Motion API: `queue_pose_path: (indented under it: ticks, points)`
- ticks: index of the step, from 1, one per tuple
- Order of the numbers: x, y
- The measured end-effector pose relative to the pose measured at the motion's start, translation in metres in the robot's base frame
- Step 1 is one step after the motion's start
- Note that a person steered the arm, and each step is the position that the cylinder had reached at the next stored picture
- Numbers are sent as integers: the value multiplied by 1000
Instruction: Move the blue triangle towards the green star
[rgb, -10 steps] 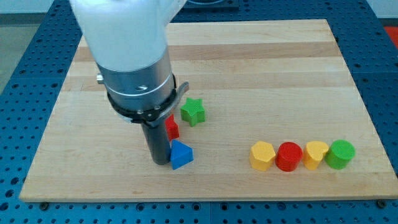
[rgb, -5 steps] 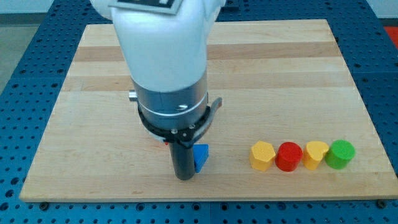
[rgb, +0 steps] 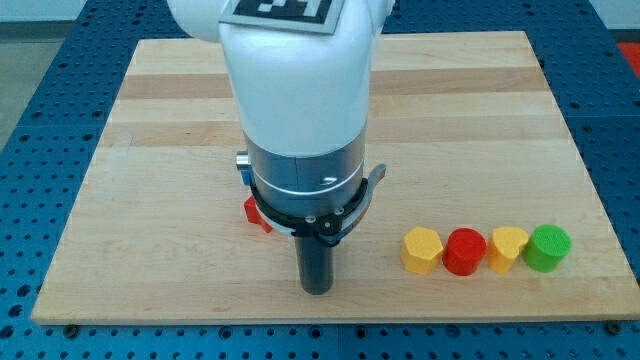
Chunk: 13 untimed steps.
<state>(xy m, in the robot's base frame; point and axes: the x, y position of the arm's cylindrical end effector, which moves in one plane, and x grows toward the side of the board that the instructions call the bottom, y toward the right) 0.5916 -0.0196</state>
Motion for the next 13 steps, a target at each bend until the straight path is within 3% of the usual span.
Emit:
queue_pose_path:
  ticks: [6, 13]
  points:
    - [-18, 29]
    - [-37, 24]
